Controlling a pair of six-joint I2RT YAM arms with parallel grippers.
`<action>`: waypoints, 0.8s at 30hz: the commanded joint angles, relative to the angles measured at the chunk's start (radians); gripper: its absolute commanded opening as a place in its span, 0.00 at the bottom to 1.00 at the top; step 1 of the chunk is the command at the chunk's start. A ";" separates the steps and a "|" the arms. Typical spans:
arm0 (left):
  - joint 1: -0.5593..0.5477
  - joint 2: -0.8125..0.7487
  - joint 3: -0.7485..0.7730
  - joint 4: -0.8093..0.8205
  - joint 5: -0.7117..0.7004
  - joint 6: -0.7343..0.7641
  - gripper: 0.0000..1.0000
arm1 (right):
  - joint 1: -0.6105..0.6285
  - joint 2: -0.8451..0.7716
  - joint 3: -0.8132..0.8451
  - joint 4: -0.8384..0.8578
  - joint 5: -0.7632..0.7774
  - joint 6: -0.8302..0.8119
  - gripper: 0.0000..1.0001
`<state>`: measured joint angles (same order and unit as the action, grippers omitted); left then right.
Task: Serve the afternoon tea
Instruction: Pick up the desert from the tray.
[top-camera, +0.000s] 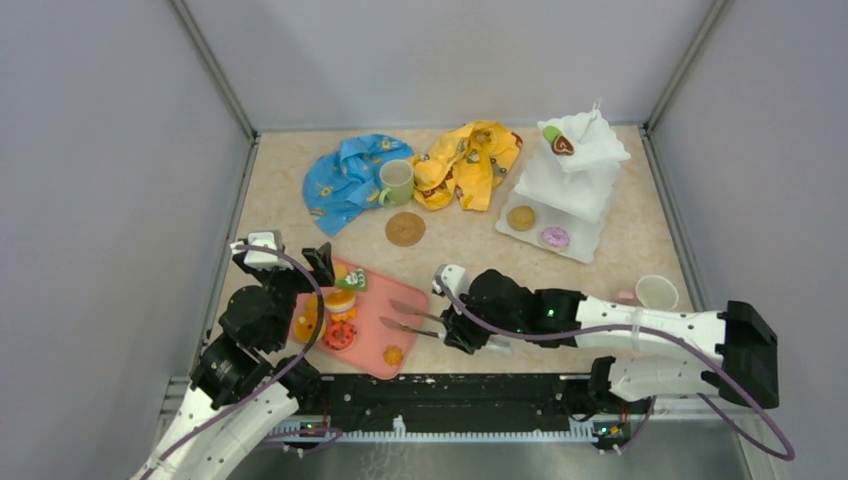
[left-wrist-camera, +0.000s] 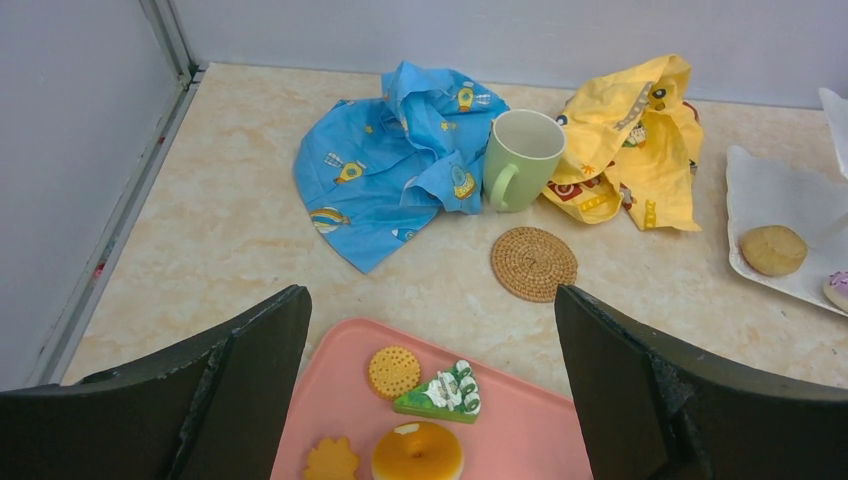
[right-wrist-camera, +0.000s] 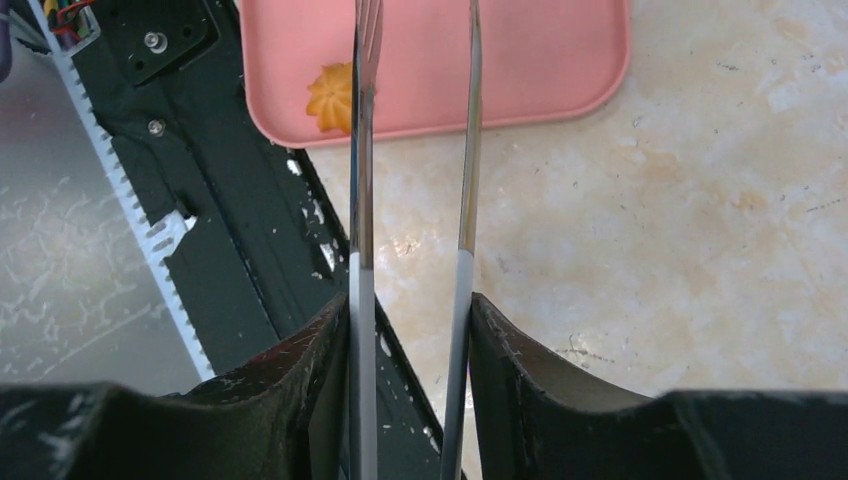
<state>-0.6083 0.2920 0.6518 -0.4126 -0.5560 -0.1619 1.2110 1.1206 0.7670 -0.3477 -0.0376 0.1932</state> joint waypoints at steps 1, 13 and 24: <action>0.004 -0.006 0.005 0.023 -0.015 -0.001 0.99 | 0.008 0.058 0.036 0.124 0.009 0.008 0.42; 0.002 0.001 0.004 0.032 -0.011 0.005 0.99 | 0.099 0.062 0.056 0.016 -0.039 0.015 0.45; 0.003 -0.003 0.003 0.030 -0.009 0.001 0.99 | 0.133 0.083 0.044 0.002 -0.039 0.020 0.50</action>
<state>-0.6083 0.2920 0.6518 -0.4122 -0.5625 -0.1616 1.3121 1.2133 0.7689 -0.3683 -0.0696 0.2054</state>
